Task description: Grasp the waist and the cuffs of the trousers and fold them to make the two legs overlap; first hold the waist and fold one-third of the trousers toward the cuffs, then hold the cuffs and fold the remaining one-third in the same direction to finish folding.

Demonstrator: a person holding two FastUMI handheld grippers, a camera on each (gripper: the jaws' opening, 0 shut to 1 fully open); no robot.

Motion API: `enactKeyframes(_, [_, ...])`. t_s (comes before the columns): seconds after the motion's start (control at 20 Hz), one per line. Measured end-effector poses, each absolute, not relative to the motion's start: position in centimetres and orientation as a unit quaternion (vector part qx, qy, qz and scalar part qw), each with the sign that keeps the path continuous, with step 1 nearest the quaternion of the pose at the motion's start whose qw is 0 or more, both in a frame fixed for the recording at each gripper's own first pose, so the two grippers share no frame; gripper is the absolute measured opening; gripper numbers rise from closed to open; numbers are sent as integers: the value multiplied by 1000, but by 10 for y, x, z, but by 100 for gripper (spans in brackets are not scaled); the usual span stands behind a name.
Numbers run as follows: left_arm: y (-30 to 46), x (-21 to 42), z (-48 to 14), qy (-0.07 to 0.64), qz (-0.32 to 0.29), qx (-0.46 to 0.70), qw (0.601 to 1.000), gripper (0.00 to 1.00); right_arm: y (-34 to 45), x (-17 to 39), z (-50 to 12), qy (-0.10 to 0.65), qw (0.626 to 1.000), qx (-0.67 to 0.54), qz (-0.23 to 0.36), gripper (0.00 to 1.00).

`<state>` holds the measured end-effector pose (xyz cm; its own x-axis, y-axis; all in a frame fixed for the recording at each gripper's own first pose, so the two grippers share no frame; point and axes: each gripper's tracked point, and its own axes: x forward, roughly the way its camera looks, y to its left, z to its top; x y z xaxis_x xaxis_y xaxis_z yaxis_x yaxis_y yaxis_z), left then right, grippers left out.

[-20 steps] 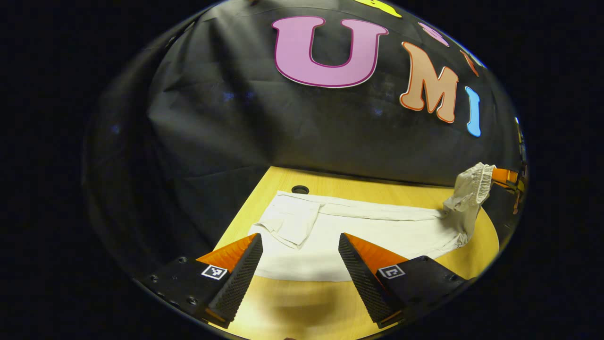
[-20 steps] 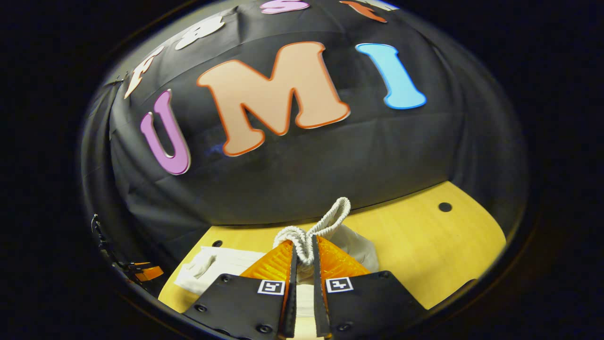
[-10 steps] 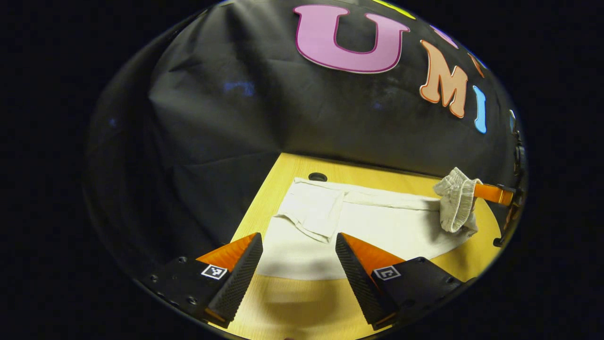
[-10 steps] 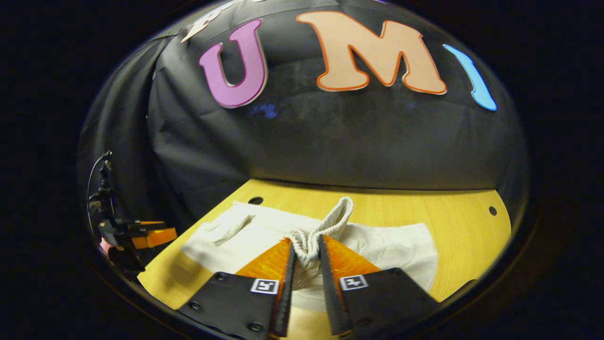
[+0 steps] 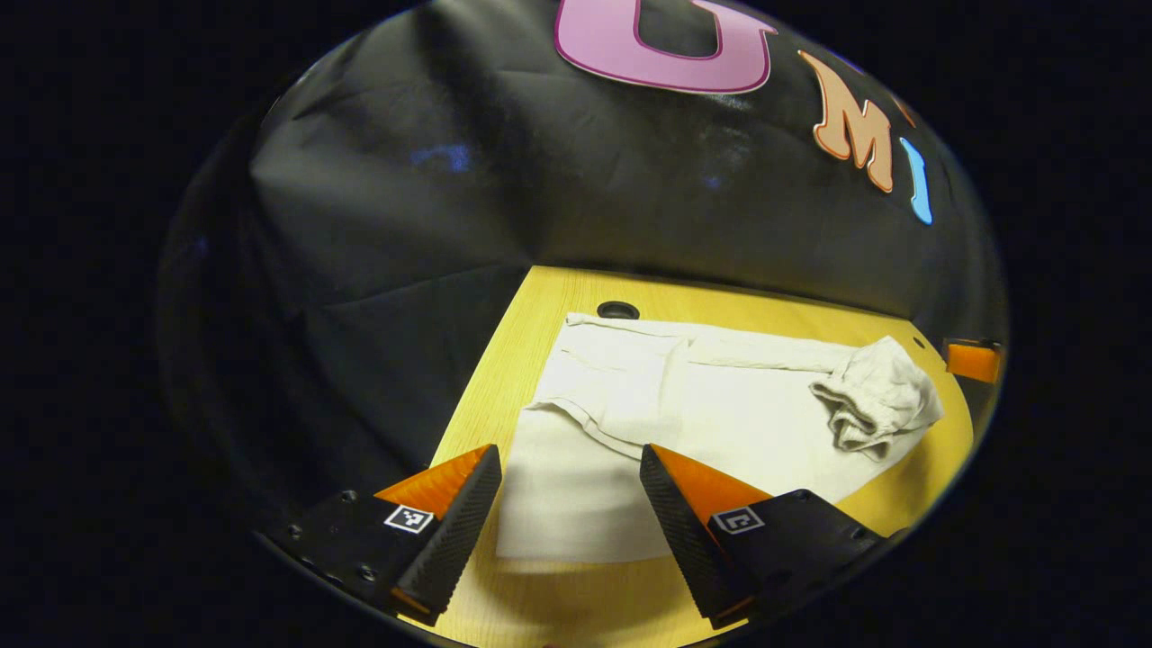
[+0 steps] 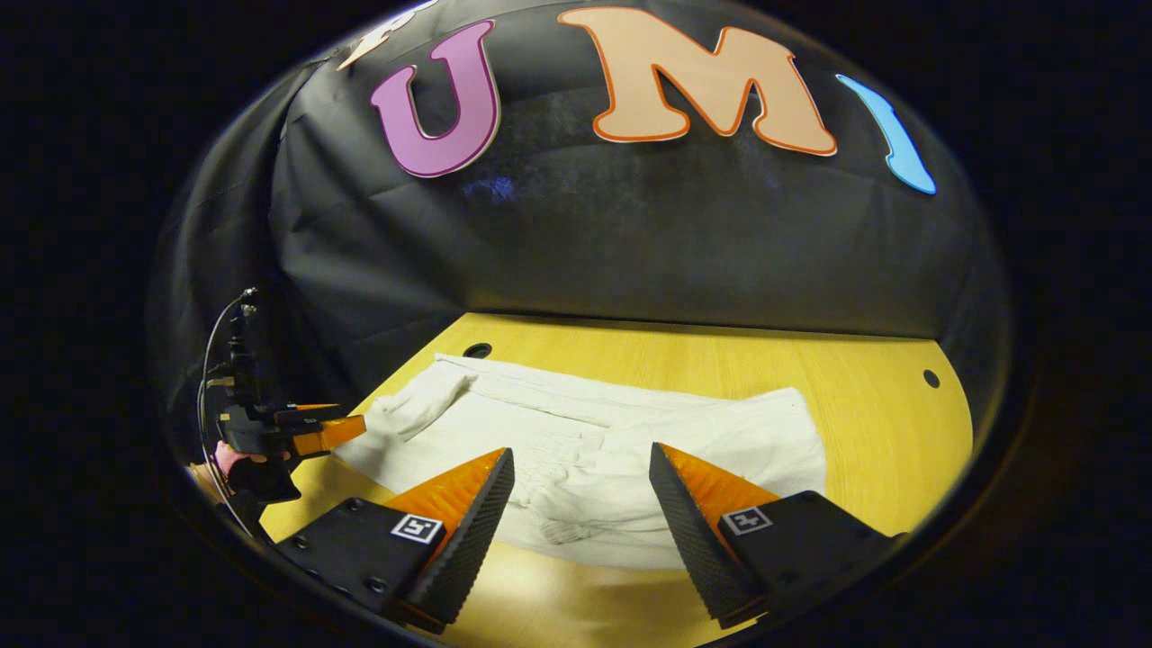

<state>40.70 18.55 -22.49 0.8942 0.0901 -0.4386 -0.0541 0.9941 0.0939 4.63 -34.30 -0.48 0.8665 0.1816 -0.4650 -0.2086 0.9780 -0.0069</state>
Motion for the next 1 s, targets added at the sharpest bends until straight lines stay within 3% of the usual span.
enactKeyframes(0.15, [188, 406, -230, 245, 35, 49, 968, 96, -355, 39, 2, 231, 968, -34, 87, 96])
enactKeyframes(0.2, [187, 406, -229, 248, 36, 50, 967, 96, -358, 38, 3, 231, 969, -31, 85, 92])
enactKeyframes(0.25, [188, 407, -232, 253, 36, 52, 966, 96, -360, 37, 2, 235, 968, -28, 84, 97])
enactKeyframes(0.55, [189, 403, -240, 275, 34, 64, 959, 96, -363, 35, -2, 243, 966, -34, 85, 97])
enactKeyframes(0.6, [189, 403, -240, 274, 33, 69, 959, 96, -361, 34, -2, 244, 965, -34, 88, 92])
enactKeyframes(0.75, [189, 405, -237, 275, 31, 67, 959, 95, -357, 30, 0, 244, 965, -29, 92, 96])
enactKeyframes(0.9, [185, 408, -238, 274, 24, 66, 959, 82, -358, 26, 6, 239, 967, -27, 88, 97])
enactKeyframes(1.0, [172, 411, -239, 272, 8, 66, 960, 65, -360, 23, 9, 238, 967, -28, 84, 97])
